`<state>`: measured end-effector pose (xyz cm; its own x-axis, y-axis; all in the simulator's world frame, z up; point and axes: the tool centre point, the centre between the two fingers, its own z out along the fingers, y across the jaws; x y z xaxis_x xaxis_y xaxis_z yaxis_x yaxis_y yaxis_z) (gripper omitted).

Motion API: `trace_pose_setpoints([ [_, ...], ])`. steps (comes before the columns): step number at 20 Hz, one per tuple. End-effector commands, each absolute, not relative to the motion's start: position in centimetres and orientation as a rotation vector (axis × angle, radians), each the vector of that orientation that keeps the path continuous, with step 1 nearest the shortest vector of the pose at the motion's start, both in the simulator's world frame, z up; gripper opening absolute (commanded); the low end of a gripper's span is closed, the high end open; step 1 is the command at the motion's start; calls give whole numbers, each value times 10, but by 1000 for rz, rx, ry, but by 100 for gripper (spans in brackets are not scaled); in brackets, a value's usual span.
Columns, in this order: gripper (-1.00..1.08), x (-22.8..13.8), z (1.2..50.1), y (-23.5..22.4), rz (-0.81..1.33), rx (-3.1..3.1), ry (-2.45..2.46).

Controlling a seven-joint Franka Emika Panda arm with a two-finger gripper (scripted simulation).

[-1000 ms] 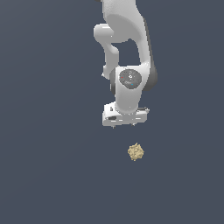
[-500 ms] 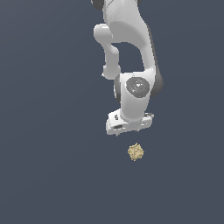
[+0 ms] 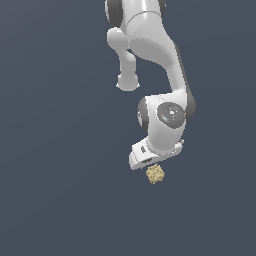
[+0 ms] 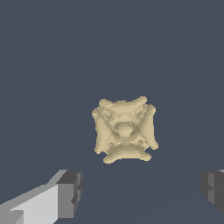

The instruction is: Pick up the object and move it to a goal position.

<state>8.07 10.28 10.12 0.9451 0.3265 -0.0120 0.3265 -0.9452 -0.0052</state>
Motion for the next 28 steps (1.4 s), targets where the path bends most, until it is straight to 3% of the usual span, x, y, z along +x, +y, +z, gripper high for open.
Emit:
trace_pose_setpoints([
  [1, 100, 89, 98, 108, 13, -3089, -559],
  [17, 100, 104, 88, 119, 1, -3077, -633],
  [28, 100, 103, 41, 119, 0, -3077, -637],
])
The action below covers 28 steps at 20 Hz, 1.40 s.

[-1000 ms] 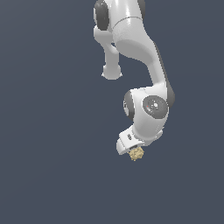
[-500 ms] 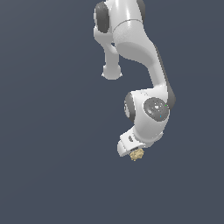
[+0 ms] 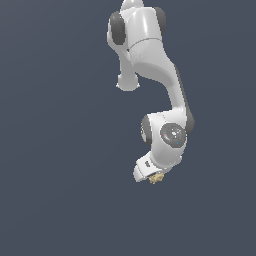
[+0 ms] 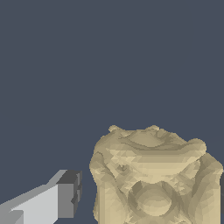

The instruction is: Pick up the object and move it to a goal position.

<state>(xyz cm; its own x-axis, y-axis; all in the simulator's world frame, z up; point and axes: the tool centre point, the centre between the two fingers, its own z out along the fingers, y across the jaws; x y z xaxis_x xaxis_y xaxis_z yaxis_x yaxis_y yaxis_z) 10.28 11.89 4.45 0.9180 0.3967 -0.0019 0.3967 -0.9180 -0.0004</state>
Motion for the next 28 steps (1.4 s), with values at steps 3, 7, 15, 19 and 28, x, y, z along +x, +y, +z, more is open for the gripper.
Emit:
trace_pose_setpoints([
  [3, 100, 104, 40, 119, 0, -3077, -637],
  [7, -100, 105, 41, 120, 0, -3077, -637],
  [15, -100, 105, 41, 120, 0, -3077, -637],
  [19, -100, 104, 42, 119, 0, -3077, -637],
  [28, -100, 92, 55, 108, 0, -3077, -636],
])
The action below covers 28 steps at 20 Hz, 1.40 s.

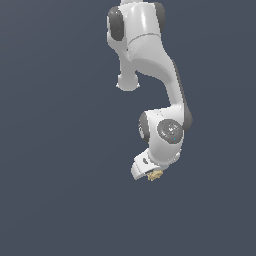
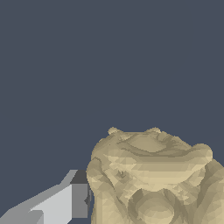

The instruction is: Pick up the object and move it to a goal position.

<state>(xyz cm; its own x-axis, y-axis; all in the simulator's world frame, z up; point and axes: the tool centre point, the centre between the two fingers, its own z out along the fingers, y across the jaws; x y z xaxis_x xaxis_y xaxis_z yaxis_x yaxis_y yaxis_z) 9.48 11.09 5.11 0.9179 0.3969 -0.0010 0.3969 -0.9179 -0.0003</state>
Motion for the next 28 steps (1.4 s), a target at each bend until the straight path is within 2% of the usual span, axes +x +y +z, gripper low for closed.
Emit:
trace_pose_setpoints([
  [1, -100, 90, 57, 106, 0, -3077, -636],
  [12, -100, 49, 102, 69, 0, -3077, -636],
  [28, -100, -39, 201, -10, 0, -3077, -635],
])
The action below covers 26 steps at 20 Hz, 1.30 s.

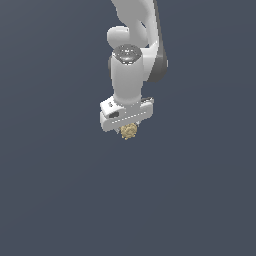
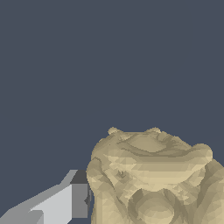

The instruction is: Pick up the object and move it to a goal position.

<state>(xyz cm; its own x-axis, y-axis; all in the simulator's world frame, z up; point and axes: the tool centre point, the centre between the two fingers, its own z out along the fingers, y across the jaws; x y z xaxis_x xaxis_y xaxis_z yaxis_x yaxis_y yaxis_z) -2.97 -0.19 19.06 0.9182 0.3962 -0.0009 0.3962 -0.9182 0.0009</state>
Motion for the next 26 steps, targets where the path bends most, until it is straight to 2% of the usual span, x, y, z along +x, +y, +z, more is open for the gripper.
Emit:
trace_pose_setpoints([
  [1, -100, -44, 207, -15, 0, 3076, 635],
  [15, -100, -120, 299, -87, 2, 3079, 636],
  [26, -100, -145, 332, -114, 1, 3078, 636],
])
